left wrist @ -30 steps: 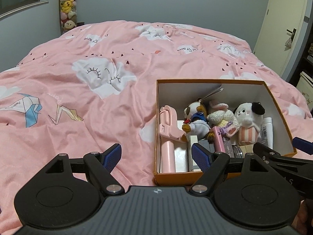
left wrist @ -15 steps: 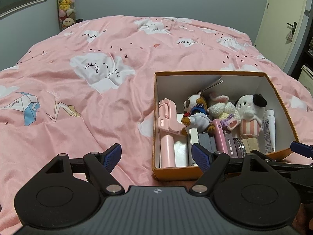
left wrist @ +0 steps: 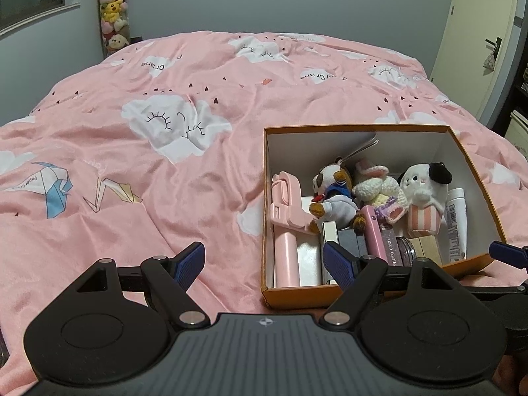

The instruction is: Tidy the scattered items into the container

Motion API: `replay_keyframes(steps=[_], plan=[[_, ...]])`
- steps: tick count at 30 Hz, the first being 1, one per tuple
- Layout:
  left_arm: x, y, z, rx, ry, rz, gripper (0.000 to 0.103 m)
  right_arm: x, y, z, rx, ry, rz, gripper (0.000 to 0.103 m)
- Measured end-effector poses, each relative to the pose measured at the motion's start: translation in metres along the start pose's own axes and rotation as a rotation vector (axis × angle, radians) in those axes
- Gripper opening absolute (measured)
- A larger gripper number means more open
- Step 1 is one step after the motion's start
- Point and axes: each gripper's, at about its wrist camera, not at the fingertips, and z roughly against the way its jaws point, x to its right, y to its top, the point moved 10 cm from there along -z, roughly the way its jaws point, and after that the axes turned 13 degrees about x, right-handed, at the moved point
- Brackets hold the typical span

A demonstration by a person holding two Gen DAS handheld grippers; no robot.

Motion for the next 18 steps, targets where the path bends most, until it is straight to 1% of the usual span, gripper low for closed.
replay_keyframes(steps=[3, 10, 18], plan=[[0.0, 0.0, 0.0, 0.0, 0.001, 0.0, 0.093, 0.0, 0.0, 0.0, 0.001, 0.001, 0.001, 0.099], [-0.001, 0.002, 0.0, 0.004, 0.006, -0.003, 0.093, -0.01, 0.005, 0.007, 0.046, 0.018, 0.057, 0.1], [-0.001, 0.001, 0.0, -0.003, 0.011, -0.009, 0.093, -0.01, 0.001, 0.005, 0.023, 0.024, 0.046, 0.1]])
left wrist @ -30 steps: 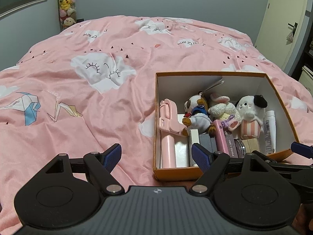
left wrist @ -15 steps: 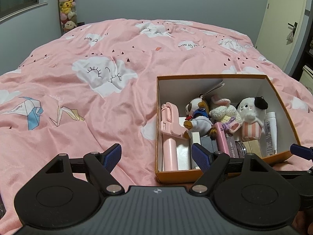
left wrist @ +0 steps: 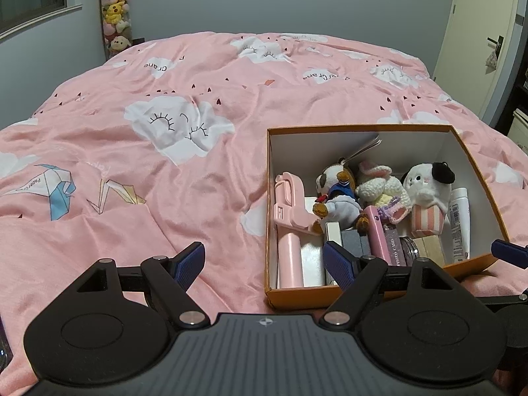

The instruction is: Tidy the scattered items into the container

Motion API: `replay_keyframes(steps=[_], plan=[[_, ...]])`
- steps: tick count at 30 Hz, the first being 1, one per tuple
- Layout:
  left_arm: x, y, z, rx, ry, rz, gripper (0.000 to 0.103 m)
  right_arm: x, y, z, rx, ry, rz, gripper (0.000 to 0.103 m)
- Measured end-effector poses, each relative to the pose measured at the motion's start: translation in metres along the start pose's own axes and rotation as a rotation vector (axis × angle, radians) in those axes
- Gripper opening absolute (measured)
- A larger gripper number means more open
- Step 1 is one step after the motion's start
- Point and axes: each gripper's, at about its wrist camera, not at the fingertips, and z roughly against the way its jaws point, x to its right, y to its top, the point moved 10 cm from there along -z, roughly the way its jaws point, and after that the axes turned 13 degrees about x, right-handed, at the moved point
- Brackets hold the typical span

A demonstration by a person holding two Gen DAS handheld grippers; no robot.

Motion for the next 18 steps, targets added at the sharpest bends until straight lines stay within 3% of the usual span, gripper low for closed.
replay_keyframes(steps=[18], plan=[[0.0016, -0.0021, -0.0013, 0.0, 0.0, -0.006, 0.093, 0.0005, -0.0028, -0.0017, -0.01, -0.001, -0.01, 0.1]])
